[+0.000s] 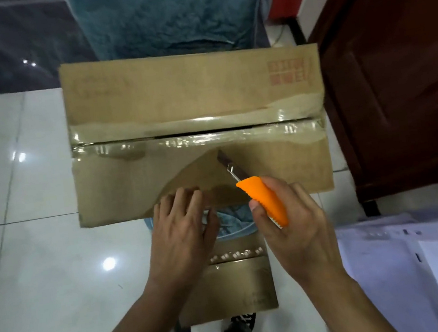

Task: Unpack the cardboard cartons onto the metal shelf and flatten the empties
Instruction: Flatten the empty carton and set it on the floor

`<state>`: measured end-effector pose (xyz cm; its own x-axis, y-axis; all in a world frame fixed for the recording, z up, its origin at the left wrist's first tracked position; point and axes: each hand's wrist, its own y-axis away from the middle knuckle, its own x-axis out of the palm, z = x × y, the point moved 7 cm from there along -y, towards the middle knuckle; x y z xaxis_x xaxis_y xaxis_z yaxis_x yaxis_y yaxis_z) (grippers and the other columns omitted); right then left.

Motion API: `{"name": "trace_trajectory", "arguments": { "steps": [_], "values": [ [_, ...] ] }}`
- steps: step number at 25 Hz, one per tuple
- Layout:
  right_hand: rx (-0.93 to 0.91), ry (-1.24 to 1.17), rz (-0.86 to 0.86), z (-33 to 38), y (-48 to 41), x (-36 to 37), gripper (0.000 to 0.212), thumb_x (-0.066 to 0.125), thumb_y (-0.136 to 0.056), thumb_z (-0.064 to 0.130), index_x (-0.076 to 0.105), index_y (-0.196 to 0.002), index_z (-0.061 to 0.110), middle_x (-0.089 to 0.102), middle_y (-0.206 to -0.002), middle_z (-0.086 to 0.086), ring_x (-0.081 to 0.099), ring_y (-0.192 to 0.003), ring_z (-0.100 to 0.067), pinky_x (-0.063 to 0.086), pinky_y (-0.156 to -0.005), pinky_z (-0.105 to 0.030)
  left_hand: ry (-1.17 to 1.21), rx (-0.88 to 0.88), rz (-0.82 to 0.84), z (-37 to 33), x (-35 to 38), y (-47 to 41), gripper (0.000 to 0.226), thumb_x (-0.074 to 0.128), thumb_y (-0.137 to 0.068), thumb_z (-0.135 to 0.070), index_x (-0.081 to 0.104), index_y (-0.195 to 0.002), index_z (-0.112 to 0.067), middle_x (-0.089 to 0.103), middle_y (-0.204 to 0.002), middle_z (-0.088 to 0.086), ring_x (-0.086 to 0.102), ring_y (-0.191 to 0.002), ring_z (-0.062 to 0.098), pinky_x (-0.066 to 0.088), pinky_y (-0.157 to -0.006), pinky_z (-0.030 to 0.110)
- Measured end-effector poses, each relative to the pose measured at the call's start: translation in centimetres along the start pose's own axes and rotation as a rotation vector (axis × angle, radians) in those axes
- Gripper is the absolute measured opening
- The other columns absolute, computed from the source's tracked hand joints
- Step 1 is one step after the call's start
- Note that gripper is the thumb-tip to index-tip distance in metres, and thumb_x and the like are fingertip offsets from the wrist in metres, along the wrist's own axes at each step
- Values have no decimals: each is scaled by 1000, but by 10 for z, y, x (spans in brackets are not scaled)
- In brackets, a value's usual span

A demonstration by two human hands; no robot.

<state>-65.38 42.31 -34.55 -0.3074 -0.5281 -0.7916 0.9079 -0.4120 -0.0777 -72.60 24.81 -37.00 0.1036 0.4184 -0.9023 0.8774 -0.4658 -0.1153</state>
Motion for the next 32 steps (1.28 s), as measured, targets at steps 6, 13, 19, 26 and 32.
{"name": "trace_trajectory", "arguments": {
  "steps": [6, 13, 19, 26, 32],
  "values": [
    [-87, -25, 166, 51, -36, 29, 40, 49, -98, 57, 57, -131, 38, 58, -98, 13, 58, -83, -12, 47, -68, -32, -42, -120, -45, 59, -14, -10, 46, 65, -93, -28, 51, -136, -17, 47, -143, 15, 45, -130, 37, 45, -103, 48],
    [-105, -122, 314, 98, -79, 62, 20, 62, -88, 52, 60, -102, 39, 66, -76, 12, 60, -64, -9, 51, -61, -35, -156, -220, -22, 111, -21, -21, 82, 72, -84, -41, 37, -154, -18, 27, -161, 18, 22, -149, 38, 29, -117, 56],
    [-192, -90, 427, 147, -120, 93, 25, 56, -85, 55, 64, -105, 42, 64, -75, 16, 59, -70, -8, 49, -65, -32, -183, -173, -51, 110, -14, -18, 71, 54, -99, -45, 25, -159, -20, 10, -167, 14, 5, -154, 37, 21, -120, 59],
    [-269, -53, 531, 179, -140, 118, 30, 48, -81, 70, 55, -109, 59, 72, -96, 24, 68, -90, -5, 56, -82, -35, -151, -166, -41, 113, -7, -16, 69, 46, -101, -43, 20, -160, -19, 8, -167, 14, 4, -154, 37, 22, -118, 61],
    [-252, -35, 576, 185, -151, 124, 11, 58, -88, 58, 63, -86, 68, 72, -82, 20, 67, -78, -4, 56, -74, -34, -144, -179, -50, 116, -5, -17, 72, 51, -97, -42, 23, -159, -20, 10, -167, 13, 5, -154, 37, 21, -119, 60]
  ]
}}
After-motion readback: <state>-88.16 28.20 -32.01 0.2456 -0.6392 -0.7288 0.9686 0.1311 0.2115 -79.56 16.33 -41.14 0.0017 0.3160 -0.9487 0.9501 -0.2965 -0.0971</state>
